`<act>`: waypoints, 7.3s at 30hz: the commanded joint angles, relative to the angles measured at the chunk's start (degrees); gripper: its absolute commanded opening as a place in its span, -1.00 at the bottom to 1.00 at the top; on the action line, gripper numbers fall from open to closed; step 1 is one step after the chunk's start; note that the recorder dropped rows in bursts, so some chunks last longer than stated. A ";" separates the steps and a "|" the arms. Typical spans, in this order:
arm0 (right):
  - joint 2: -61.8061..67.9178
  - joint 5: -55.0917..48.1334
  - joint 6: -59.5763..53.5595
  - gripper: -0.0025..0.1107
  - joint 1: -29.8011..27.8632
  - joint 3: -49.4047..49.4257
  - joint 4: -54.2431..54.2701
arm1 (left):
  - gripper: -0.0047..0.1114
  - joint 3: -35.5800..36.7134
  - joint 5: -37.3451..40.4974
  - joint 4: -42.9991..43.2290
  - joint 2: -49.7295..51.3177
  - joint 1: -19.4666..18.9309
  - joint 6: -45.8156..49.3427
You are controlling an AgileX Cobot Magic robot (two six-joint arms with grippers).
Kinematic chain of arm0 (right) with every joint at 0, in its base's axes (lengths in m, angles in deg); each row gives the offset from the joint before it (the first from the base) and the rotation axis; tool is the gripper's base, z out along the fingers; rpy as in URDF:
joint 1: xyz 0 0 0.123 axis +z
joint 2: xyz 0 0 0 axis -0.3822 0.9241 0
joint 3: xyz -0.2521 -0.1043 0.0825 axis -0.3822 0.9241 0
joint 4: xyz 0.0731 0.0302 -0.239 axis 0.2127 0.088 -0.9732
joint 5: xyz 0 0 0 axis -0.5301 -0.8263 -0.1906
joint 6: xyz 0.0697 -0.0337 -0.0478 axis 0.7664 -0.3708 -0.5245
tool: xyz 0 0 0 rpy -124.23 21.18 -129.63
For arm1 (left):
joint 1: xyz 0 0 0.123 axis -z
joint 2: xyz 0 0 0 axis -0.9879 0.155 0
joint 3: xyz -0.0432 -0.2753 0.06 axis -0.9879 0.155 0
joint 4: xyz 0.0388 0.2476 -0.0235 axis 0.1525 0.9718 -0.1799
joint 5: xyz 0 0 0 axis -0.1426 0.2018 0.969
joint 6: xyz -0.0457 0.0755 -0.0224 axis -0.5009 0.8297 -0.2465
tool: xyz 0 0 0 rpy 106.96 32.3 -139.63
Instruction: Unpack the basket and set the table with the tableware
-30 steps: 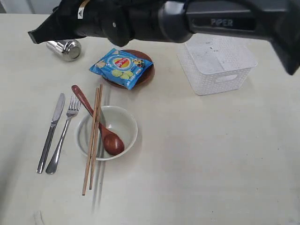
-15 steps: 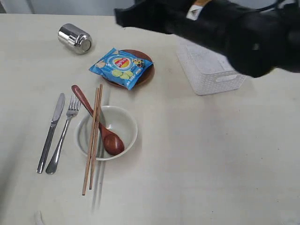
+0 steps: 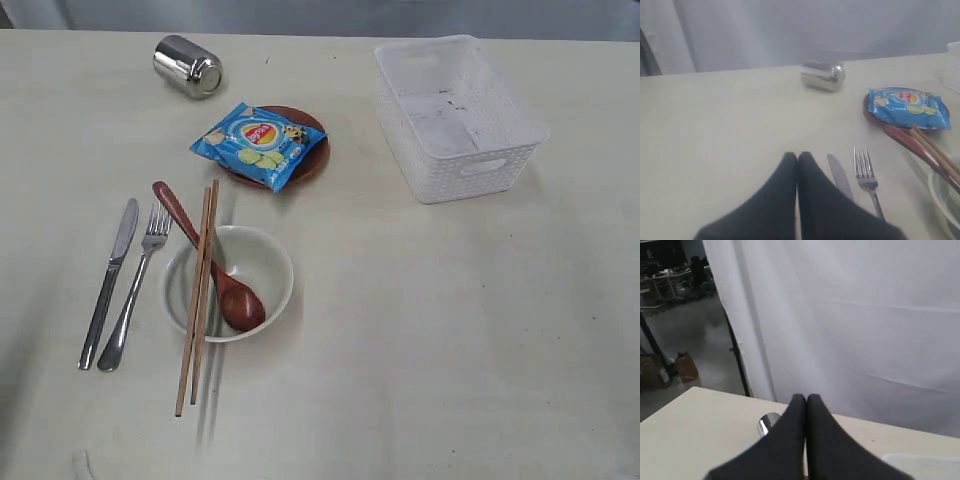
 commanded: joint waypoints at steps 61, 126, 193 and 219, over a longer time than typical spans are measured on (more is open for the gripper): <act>32.44 -40.62 -6.24 -0.96 -14.78 -21.85 2.99 | -0.92 0.21 -0.08 -0.37 -0.29 -0.17 -0.24; -55.69 -3.76 -5.81 -0.96 -14.78 30.38 7.00 | -0.92 -34.46 18.32 2.68 35.44 -0.17 -15.83; -56.22 -7.06 -4.73 -0.96 -14.78 30.38 7.12 | -0.92 -65.04 18.47 -8.50 96.87 -4.91 3.31; -56.22 -9.69 -4.72 -0.96 -14.78 30.38 7.12 | -0.25 -75.17 20.92 -8.08 99.29 7.86 1.34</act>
